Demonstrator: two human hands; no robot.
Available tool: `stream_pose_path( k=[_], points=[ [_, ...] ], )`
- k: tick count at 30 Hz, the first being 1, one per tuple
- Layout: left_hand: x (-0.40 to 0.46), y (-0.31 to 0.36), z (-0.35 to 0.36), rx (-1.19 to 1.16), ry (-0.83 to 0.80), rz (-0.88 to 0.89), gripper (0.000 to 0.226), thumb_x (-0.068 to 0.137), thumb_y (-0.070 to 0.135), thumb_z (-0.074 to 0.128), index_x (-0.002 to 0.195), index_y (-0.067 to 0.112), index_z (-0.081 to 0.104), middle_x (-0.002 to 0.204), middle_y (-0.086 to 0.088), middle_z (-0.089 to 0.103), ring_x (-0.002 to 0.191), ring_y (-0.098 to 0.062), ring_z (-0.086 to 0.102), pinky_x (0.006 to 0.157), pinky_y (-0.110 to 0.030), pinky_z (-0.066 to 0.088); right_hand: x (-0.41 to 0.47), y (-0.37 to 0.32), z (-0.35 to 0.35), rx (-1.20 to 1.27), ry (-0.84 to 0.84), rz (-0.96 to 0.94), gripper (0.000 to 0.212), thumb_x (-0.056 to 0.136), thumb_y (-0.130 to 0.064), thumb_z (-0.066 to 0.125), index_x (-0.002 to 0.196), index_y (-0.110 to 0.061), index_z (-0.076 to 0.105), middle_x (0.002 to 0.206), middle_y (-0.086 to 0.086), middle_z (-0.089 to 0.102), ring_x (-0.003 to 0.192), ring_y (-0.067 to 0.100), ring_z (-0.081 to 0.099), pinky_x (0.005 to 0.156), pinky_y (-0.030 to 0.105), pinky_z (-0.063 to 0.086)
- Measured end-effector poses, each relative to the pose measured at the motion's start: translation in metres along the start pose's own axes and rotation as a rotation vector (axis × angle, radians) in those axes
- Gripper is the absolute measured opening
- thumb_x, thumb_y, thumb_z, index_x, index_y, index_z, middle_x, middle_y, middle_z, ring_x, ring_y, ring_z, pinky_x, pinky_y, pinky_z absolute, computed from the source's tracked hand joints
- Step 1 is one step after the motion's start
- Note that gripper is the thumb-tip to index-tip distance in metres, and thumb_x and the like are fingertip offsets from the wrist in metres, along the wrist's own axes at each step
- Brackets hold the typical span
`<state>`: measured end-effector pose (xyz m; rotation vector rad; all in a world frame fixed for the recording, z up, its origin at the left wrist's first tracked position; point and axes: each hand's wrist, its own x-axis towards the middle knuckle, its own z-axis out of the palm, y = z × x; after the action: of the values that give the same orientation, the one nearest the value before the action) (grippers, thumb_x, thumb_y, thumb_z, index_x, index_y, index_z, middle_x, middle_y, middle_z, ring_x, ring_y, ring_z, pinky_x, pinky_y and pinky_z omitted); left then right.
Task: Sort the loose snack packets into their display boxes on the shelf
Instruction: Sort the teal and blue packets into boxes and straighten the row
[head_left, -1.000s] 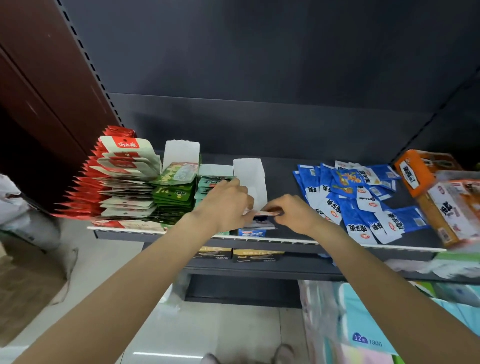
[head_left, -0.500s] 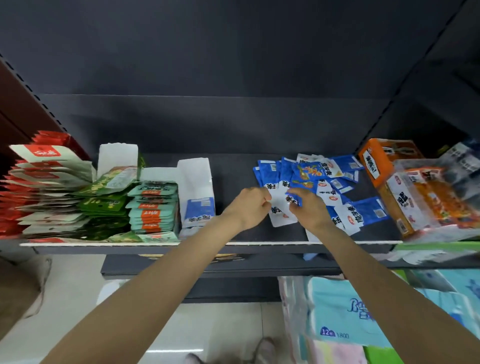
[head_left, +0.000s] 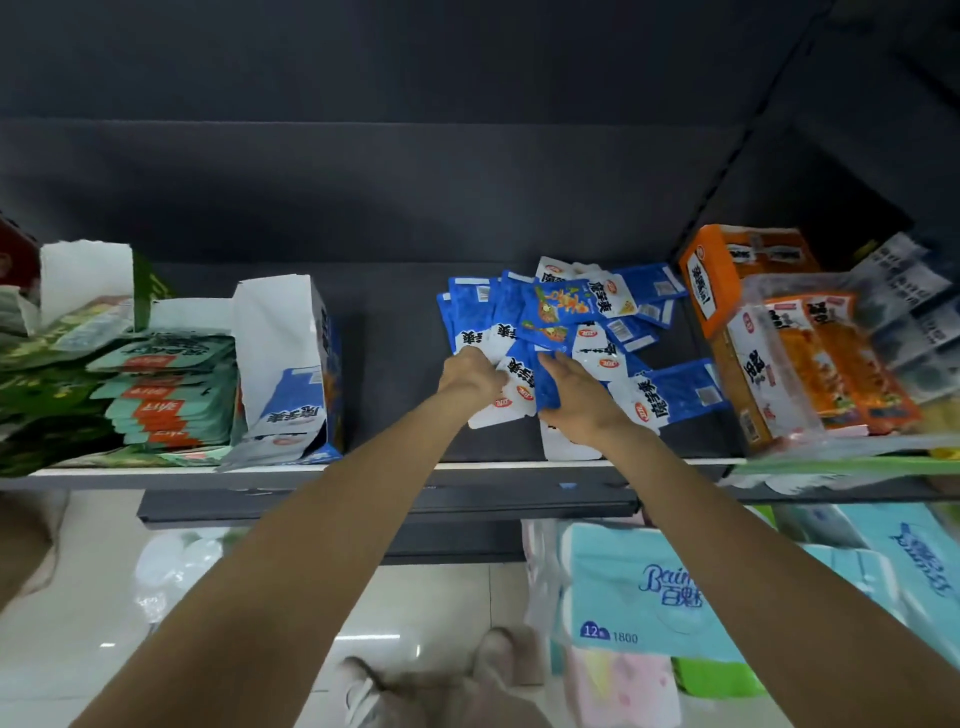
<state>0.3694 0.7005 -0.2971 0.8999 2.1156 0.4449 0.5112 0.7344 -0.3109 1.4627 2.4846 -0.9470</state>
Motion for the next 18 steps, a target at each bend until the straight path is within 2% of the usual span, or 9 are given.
stream_pose_path(
  k=[2,5,7,9,11,12,14,16,18],
  points=[
    [-0.010,0.006,-0.013,-0.186,-0.002,0.013,0.019,0.090,0.022,0.053,0.086,0.005,0.061,0.080,-0.005,0.063,0.070,-0.020,0.058,0.059,-0.025,0.045,-0.003,-0.003,-0.004,0.034,0.027,-0.047,0.088,0.086,-0.016,0.066,0.151,-0.019,0.007,0.159,0.006,0.004,0.146,0.021,0.007,0.115,0.030,0.013],
    [-0.037,0.009,-0.044,-0.548,-0.026,0.046,0.019,0.089,0.017,0.048,0.075,0.009,0.058,0.061,0.001,0.063,0.063,-0.017,0.063,0.060,-0.024,0.048,-0.013,-0.022,-0.006,0.096,0.019,-0.176,0.092,0.082,-0.019,0.070,0.150,-0.029,0.009,0.159,0.000,0.006,0.145,0.019,0.007,0.116,0.035,0.014],
    [-0.056,0.008,-0.067,-0.698,-0.072,0.095,0.019,0.089,0.015,0.046,0.074,0.008,0.056,0.056,0.002,0.056,0.063,-0.017,0.068,0.060,-0.021,0.051,-0.019,-0.043,-0.005,0.172,0.149,-0.273,0.073,0.086,-0.019,0.066,0.147,-0.022,0.027,0.151,0.003,0.028,0.139,0.020,0.025,0.111,0.032,0.025],
    [-0.071,0.004,-0.088,-0.754,-0.064,0.158,0.027,0.092,0.018,0.045,0.069,0.009,0.055,0.055,0.003,0.052,0.061,-0.018,0.068,0.057,-0.019,0.050,-0.022,-0.069,-0.008,0.199,0.338,-0.311,0.039,0.091,-0.018,0.060,0.128,-0.008,0.053,0.117,0.009,0.056,0.111,0.025,0.053,0.090,0.032,0.042],
    [-0.081,-0.004,-0.109,-0.693,0.076,0.262,0.036,0.096,0.026,0.041,0.067,0.014,0.059,0.061,0.004,0.058,0.063,-0.015,0.065,0.060,-0.022,0.045,-0.021,-0.093,-0.012,0.246,0.398,-0.276,0.026,0.091,-0.019,0.060,0.105,0.003,0.063,0.087,0.011,0.063,0.082,0.028,0.060,0.073,0.042,0.049],
    [-0.086,-0.013,-0.119,-0.620,0.188,0.341,0.034,0.097,0.025,0.042,0.070,0.017,0.060,0.067,0.004,0.061,0.067,-0.012,0.062,0.063,-0.024,0.043,-0.022,-0.105,-0.013,0.306,0.390,-0.270,0.028,0.090,-0.021,0.062,0.099,0.006,0.064,0.084,0.014,0.066,0.077,0.029,0.062,0.071,0.046,0.051],
    [-0.098,-0.034,-0.141,-0.433,0.380,0.523,0.015,0.093,0.015,0.048,0.086,0.021,0.059,0.088,0.005,0.063,0.078,-0.005,0.057,0.068,-0.019,0.042,-0.023,-0.130,-0.015,0.492,0.329,-0.278,0.029,0.086,-0.019,0.067,0.098,0.007,0.065,0.089,0.020,0.070,0.080,0.030,0.067,0.072,0.049,0.055],
    [-0.109,-0.058,-0.164,-0.239,0.452,0.655,0.021,0.088,0.008,0.054,0.106,0.019,0.056,0.103,0.007,0.057,0.088,0.003,0.054,0.069,-0.008,0.040,-0.027,-0.157,-0.013,0.578,0.268,-0.311,0.027,0.085,-0.016,0.068,0.101,0.006,0.066,0.093,0.022,0.070,0.085,0.031,0.069,0.075,0.050,0.056],
    [-0.116,-0.082,-0.183,-0.123,0.449,0.713,0.023,0.087,0.008,0.058,0.106,0.022,0.055,0.101,0.009,0.057,0.089,0.007,0.054,0.068,-0.003,0.038,-0.026,-0.181,-0.005,0.545,0.255,-0.365,0.026,0.084,-0.019,0.069,0.100,0.002,0.069,0.090,0.020,0.071,0.084,0.034,0.068,0.075,0.055,0.054]
  ],
)
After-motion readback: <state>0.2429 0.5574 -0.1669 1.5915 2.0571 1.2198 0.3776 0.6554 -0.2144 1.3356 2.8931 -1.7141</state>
